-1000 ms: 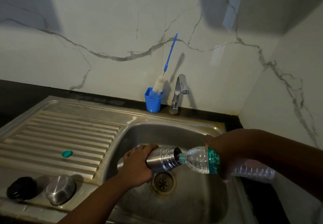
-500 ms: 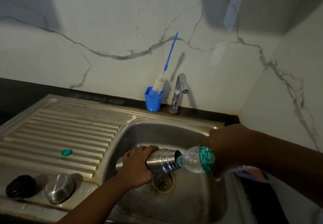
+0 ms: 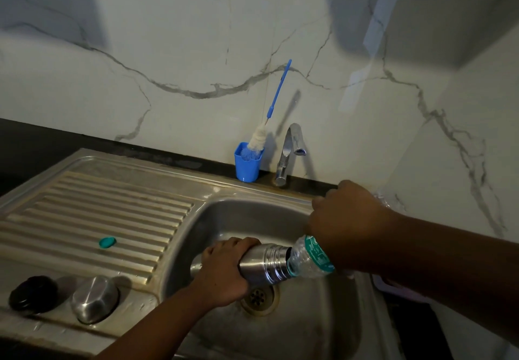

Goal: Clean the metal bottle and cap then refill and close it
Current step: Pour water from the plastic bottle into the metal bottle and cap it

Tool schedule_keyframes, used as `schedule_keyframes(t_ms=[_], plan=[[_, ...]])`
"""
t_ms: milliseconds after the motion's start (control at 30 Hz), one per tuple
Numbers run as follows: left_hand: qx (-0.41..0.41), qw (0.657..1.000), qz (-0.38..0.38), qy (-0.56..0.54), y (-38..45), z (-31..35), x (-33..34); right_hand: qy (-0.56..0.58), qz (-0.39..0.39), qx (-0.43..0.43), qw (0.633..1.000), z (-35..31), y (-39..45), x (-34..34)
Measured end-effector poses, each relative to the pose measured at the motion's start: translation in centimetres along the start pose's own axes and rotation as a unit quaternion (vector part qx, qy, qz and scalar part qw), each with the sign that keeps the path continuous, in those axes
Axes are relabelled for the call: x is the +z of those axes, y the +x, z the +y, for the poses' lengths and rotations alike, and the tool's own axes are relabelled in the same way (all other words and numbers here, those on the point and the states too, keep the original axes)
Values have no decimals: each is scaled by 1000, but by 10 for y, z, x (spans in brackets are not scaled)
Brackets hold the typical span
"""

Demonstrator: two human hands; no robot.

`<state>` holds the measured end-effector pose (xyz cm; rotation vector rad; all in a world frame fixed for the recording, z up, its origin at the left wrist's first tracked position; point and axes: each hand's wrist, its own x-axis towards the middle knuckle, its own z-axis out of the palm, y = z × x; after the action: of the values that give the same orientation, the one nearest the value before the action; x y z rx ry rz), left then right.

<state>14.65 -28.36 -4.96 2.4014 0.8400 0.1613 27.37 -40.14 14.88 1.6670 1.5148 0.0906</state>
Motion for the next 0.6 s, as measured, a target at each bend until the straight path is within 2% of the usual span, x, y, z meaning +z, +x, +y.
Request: schedule_keyframes(t_ms=[133, 233, 500, 600], plan=[[-5, 1000, 12, -15, -7, 0, -4, -32, 59, 4, 998, 0, -9, -10], [-14, 999, 25, -46, -12, -1, -8, -14, 75, 29, 997, 9, -18, -16], [-50, 979, 101, -167, -14, 2, -13, 176, 63, 95, 978, 15, -32, 1], [-62, 974, 122, -182, -14, 12, -13, 260, 96, 125, 953, 21, -41, 16]])
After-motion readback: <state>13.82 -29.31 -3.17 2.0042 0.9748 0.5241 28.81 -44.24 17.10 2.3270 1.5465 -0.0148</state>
